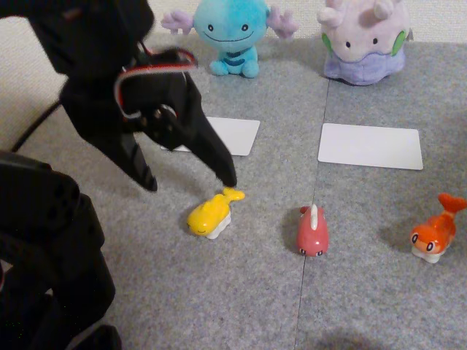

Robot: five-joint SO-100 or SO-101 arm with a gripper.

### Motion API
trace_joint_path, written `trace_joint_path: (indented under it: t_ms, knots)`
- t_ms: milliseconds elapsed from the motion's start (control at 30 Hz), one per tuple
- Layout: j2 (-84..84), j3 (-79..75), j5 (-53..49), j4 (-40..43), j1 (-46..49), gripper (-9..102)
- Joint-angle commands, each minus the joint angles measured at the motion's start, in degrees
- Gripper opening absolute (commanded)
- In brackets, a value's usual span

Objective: Wooper wants to eat egg sudhi, and Goomy wants to eat shrimp sushi

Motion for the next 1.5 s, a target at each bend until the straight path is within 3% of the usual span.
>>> trace_joint_path:
  t_ms: [0,333,733,900,1467]
  knots:
    - [-6.9,-2.0,0.0,-2.2,-0.4,33]
    - [-16.3,-1.8,-3.1,-10.0,9.1,32]
    - [-24.6,-1.8,-0.4,-21.3,8.5,13]
    - [-25.0,-2.6,0.7,-20.6,8.3,4]
    - [-25.0,-6.4,3.6,-19.0,7.3,2]
